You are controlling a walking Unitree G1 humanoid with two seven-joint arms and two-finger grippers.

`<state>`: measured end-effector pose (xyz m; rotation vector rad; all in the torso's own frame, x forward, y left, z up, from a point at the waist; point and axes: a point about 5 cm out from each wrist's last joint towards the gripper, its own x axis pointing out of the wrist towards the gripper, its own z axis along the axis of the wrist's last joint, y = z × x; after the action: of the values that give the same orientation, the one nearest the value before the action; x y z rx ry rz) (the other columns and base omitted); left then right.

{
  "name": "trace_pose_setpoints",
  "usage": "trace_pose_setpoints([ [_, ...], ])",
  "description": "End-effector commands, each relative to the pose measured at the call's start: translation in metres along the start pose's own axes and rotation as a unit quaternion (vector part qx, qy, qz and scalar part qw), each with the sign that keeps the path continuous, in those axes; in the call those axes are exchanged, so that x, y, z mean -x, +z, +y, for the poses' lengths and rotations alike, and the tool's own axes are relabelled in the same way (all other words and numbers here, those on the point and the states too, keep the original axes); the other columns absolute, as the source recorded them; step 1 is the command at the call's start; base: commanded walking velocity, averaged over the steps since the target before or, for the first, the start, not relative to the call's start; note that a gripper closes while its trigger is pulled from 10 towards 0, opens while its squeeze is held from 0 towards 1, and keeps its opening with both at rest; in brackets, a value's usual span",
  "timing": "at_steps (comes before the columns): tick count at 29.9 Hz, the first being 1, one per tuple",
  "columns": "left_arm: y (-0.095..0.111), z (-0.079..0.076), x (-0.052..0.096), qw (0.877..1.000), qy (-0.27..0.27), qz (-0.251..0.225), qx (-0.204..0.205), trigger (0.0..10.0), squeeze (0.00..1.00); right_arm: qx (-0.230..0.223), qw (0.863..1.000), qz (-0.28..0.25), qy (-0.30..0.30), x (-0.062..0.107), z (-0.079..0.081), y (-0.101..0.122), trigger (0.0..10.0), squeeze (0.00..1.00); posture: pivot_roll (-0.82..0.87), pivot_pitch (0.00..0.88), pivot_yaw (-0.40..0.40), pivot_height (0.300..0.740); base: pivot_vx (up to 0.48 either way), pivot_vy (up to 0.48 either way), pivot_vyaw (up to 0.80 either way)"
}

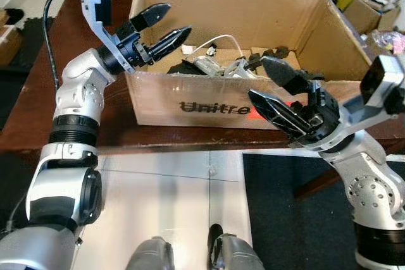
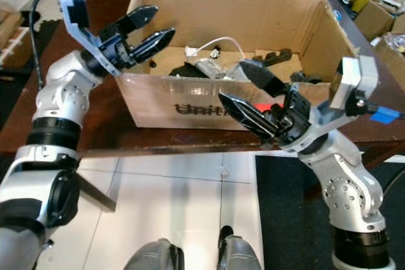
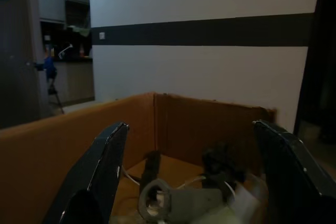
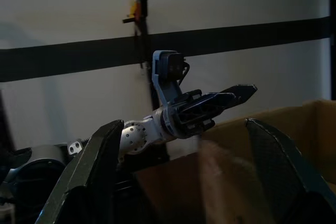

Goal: Picking trash to rubbish bin

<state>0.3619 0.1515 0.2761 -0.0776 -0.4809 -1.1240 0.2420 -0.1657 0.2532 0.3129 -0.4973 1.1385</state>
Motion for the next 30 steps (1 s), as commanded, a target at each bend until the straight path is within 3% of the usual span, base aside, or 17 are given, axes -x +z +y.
trace_pose_setpoints([
  [1, -0.005, -0.005, -0.001, 1.000, -0.013, 0.010, 0.007, 10.0, 0.00, -0.010, 1.000, 0.010, 0.001, 0.001, 0.000, -0.006, 10.0, 0.00, 0.12, 0.102, -0.031, 0.740, -0.337, 0.000, 0.00],
  [19, -0.002, -0.019, -0.005, 0.998, -0.054, -0.009, 0.029, 10.0, 0.00, -0.018, 0.999, 0.035, -0.022, 0.004, -0.007, -0.020, 10.0, 0.00, 0.12, 0.099, -0.025, 0.740, -0.341, 0.000, 0.00],
  [23, -0.013, -0.028, -0.003, 0.996, -0.082, 0.013, 0.041, 10.0, 0.00, -0.012, 0.996, 0.065, -0.064, 0.010, -0.018, -0.031, 10.0, 0.00, 0.12, 0.099, -0.025, 0.740, -0.315, 0.000, 0.00],
  [26, -0.035, -0.045, 0.003, 0.988, -0.129, 0.049, 0.075, 10.0, 0.00, -0.014, 0.987, 0.100, -0.123, 0.021, -0.032, -0.047, 10.0, 0.00, 0.12, 0.099, -0.024, 0.740, -0.182, 0.000, 0.00],
  [29, -0.044, -0.051, 0.007, 0.984, -0.142, 0.065, 0.086, 10.0, 0.00, -0.016, 0.984, 0.107, -0.140, 0.025, -0.036, -0.051, 10.0, 0.00, 0.12, 0.099, -0.024, 0.740, 0.000, 0.000, 0.00],
  [30, -0.057, -0.057, 0.012, 0.979, -0.155, 0.094, 0.096, 10.0, 0.00, -0.017, 0.978, 0.120, -0.167, 0.030, -0.041, -0.057, 10.0, 0.00, 0.12, 0.096, -0.023, 0.740, 0.000, 0.000, 0.00],
])
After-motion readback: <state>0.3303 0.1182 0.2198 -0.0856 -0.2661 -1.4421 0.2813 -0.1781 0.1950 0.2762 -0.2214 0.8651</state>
